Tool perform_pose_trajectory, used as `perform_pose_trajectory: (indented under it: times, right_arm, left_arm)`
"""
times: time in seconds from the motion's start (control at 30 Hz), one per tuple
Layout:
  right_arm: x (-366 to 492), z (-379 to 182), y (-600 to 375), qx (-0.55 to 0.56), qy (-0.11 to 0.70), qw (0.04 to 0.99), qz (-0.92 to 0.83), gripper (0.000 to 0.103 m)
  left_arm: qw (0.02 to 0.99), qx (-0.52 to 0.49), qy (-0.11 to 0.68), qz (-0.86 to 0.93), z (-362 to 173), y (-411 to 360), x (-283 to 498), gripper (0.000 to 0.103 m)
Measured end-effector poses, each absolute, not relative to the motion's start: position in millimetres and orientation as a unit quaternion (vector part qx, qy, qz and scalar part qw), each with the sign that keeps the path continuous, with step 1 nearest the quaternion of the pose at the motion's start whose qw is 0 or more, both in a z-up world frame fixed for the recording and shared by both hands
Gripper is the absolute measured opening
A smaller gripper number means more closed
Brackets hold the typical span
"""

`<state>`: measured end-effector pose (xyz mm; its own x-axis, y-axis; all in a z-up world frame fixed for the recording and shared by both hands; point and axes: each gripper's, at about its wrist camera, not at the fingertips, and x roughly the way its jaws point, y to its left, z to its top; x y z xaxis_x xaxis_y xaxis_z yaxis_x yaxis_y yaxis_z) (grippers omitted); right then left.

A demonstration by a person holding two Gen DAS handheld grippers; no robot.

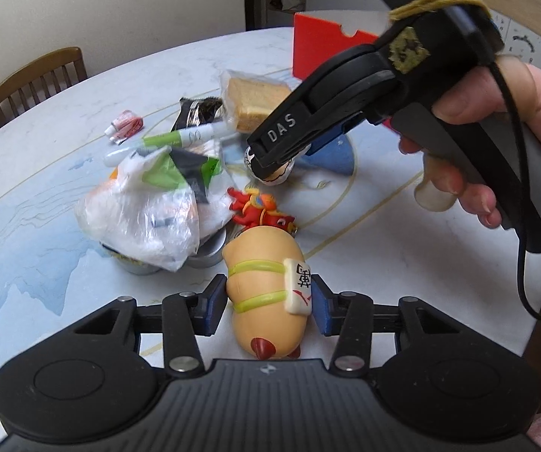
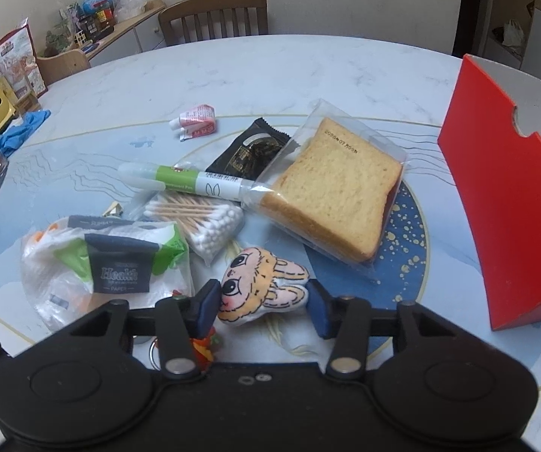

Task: Organize objects
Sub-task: 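Carry the sausage toy and bunny keychain with both tools into the red shoebox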

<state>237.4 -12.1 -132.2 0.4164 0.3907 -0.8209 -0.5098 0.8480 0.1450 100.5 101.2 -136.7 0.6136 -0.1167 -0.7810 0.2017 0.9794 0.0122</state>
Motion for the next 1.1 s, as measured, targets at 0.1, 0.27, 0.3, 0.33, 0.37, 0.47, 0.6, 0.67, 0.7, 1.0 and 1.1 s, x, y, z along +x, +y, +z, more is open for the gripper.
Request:
perform_pose_trajectory:
  times: [0.1,0.27,0.3,0.33,0.37,0.47,0.6,0.67,0.7,1.0,1.1]
  right_arm:
    - [233.4,-122.7,-18.1,-0.052,0.464,0.842,0.268,0.048]
    - [226.2,-98.6,-35.1,-0.043,0.452,0.851,0.264,0.048]
    - [225.1,-92.8,-39.8,-0.040,0.449,0.854,0.261,0.048]
    - [224.1,-87.1,-45.0,-0.037,0.447,0.856,0.258,0.048]
    - [222.4,-81.0,-50.3,-0.034,0.444,0.859,0.254,0.048]
    - [216.4,-62.8,-65.7,-0.030,0.435,0.867,0.243,0.048]
    - [208.1,-39.8,-84.3,-0.032,0.416,0.879,0.232,0.048]
    - [207.9,-31.3,-93.9,-0.033,0.409,0.883,0.227,0.048]
    - [207.8,-27.3,-98.2,-0.033,0.406,0.885,0.224,0.048]
    - [227.4,-4.4,-141.7,-0.039,0.383,0.893,0.234,0.048]
    - [238.9,-0.7,-158.0,-0.044,0.379,0.892,0.241,0.048]
  left_arm:
    - [0.901,0.052,0.419,-0.101,-127.2,102.2,100.4,0.045]
    - [0.910,0.065,0.391,-0.120,-106.5,102.7,102.8,0.045]
    - [0.912,0.066,0.386,-0.123,-101.8,102.9,104.1,0.045]
    - [0.914,0.068,0.381,-0.126,-97.2,103.1,105.2,0.045]
    - [0.915,0.068,0.376,-0.129,-92.6,103.3,106.6,0.045]
    - [0.919,0.067,0.364,-0.139,-78.4,101.2,112.5,0.045]
    - [0.921,0.063,0.353,-0.152,-59.0,96.7,122.6,0.045]
    - [0.922,0.064,0.349,-0.157,-50.1,92.9,127.9,0.045]
    - [0.922,0.066,0.348,-0.159,-46.5,87.4,131.1,0.045]
    - [0.922,0.052,0.345,-0.167,-18.2,49.9,172.1,0.045]
    - [0.924,0.047,0.343,-0.164,-11.2,34.8,188.6,0.045]
